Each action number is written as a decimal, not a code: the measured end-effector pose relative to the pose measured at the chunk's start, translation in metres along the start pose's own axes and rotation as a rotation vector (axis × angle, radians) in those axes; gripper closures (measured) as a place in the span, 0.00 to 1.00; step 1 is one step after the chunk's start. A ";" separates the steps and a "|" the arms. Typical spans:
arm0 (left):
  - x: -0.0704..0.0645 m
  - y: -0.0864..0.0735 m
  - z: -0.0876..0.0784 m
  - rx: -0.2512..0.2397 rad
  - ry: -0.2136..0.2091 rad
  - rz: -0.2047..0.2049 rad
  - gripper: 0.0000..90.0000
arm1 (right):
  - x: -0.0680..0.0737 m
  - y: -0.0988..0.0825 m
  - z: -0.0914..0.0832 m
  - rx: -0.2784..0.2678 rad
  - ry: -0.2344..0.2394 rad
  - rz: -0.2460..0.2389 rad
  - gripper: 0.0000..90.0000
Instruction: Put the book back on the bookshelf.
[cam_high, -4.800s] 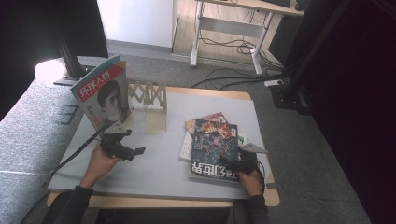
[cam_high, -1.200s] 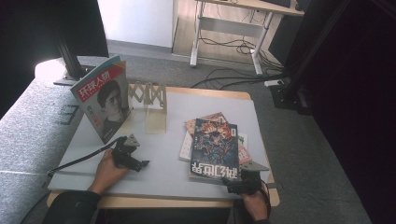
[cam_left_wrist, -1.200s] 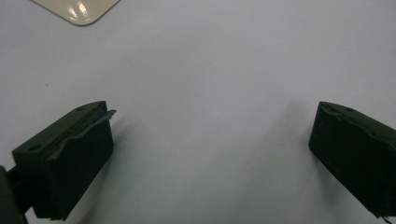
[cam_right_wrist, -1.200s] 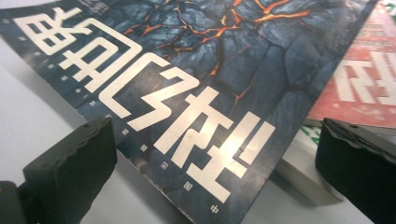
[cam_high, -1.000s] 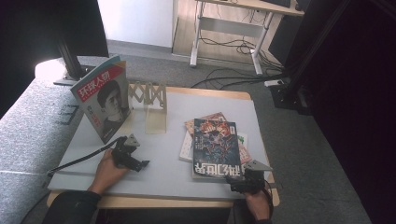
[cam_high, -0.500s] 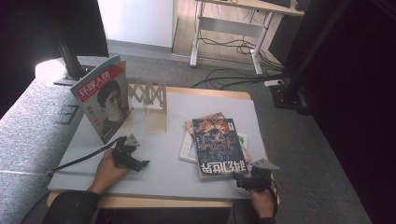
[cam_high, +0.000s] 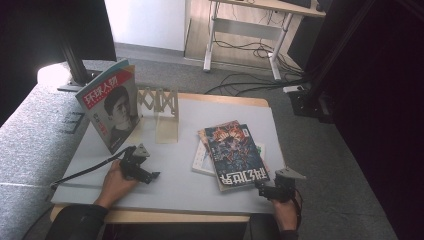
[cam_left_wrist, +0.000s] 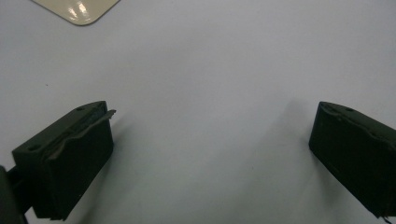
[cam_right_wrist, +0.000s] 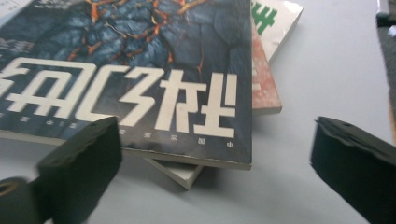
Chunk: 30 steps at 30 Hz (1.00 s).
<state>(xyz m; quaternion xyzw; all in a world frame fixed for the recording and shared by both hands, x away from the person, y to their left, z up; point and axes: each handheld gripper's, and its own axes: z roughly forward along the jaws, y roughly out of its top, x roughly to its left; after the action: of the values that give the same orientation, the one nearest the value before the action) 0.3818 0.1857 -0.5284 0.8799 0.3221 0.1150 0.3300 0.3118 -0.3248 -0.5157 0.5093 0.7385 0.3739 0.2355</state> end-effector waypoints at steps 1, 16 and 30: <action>0.000 0.000 0.000 0.000 0.000 0.000 0.00 | 0.000 0.001 -0.001 -0.005 0.003 -0.002 0.06; 0.000 0.000 0.000 0.000 -0.001 0.000 0.00 | 0.005 0.035 0.023 0.029 0.054 -0.052 0.00; 0.000 0.000 0.000 0.002 -0.001 0.000 0.00 | 0.003 0.074 0.061 0.072 0.103 -0.071 0.00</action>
<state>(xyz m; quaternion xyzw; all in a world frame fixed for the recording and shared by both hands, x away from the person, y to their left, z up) 0.3821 0.1858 -0.5283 0.8802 0.3220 0.1144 0.3294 0.3979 -0.2879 -0.4943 0.4711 0.7800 0.3643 0.1920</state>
